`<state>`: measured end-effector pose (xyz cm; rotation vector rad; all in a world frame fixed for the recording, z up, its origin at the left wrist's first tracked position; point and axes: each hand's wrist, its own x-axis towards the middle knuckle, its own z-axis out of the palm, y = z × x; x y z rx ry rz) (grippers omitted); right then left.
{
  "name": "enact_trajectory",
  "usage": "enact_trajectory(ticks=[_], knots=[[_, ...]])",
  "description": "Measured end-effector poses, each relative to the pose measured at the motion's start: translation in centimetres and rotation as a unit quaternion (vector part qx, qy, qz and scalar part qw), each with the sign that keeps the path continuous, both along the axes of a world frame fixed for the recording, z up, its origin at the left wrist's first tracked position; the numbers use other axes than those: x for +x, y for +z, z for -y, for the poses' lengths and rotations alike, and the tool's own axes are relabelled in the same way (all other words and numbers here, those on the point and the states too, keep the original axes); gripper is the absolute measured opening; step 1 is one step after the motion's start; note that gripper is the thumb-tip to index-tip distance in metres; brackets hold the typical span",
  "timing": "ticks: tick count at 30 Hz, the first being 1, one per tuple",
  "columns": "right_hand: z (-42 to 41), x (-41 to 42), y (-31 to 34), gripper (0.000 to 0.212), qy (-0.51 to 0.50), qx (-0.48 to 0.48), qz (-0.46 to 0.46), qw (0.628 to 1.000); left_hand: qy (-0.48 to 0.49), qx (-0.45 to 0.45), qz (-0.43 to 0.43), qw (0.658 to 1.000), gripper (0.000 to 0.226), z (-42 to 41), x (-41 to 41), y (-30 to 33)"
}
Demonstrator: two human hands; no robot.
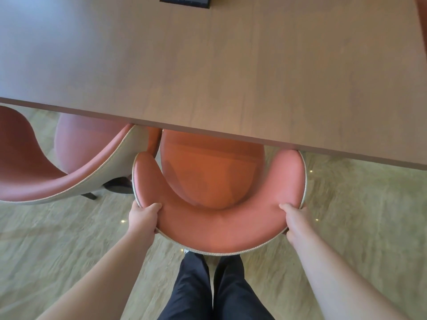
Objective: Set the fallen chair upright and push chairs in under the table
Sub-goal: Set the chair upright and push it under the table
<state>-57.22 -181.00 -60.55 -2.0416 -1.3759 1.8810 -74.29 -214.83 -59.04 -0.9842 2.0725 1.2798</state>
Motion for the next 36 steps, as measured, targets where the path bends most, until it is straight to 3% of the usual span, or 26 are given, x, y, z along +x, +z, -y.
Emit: enact_trajectory(ticks=[15, 20, 28, 36], knots=[[1.3, 4.2, 1.7, 0.023, -0.076, 0.014, -0.017, 0.997, -0.094, 0.044, -0.023, 0.994, 0.028, -1.9, -2.1, 1.0], [1.4, 6.1, 1.6, 0.021, -0.103, 0.009, -0.008, 0.995, -0.120, 0.054, -0.012, 0.991, 0.036, -3.4, -2.0, 0.2], [2.1, 7.5, 0.4, 0.024, -0.109, -0.006, 0.000, 0.994, -0.137, 0.032, -0.006, 0.990, 0.036, -3.3, -0.7, -1.1], [-0.2, 7.0, 1.7, 0.059, -0.061, -0.062, 0.046, 0.995, -0.123, 0.045, 0.050, 0.990, 0.063, -3.4, -1.5, -0.8]])
